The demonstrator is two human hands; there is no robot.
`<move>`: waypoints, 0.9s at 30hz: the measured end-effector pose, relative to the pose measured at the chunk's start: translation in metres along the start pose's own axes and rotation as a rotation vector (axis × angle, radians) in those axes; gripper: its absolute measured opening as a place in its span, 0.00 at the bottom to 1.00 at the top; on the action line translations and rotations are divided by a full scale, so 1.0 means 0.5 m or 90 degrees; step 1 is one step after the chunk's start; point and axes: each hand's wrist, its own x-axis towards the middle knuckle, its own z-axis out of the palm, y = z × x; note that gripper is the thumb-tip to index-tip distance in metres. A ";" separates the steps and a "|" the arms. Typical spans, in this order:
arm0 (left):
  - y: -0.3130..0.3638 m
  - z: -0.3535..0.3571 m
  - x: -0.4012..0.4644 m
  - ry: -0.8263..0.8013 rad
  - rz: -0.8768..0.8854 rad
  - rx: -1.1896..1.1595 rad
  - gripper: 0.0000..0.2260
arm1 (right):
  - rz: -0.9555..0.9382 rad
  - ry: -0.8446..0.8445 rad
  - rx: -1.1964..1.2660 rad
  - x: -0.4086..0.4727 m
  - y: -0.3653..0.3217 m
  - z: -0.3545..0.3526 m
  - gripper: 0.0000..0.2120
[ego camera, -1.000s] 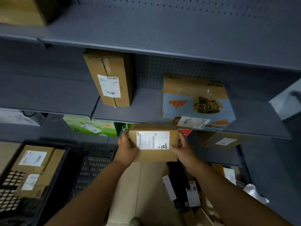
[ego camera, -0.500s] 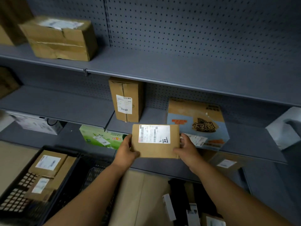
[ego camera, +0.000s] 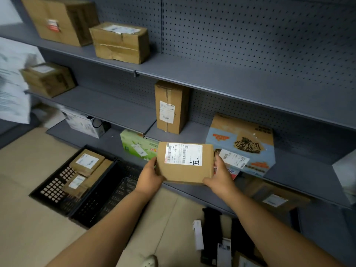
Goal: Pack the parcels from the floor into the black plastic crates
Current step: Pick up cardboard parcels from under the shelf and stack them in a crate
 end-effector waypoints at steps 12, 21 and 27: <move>-0.050 -0.157 -0.169 0.120 -0.072 0.070 0.36 | -0.105 -0.092 -0.070 -0.109 -0.089 0.130 0.37; -0.178 -0.434 -0.295 0.217 -0.135 0.033 0.32 | -0.197 -0.180 -0.130 -0.212 -0.218 0.417 0.44; -0.324 -0.678 -0.378 0.260 -0.156 -0.008 0.24 | -0.213 -0.227 -0.124 -0.305 -0.321 0.678 0.35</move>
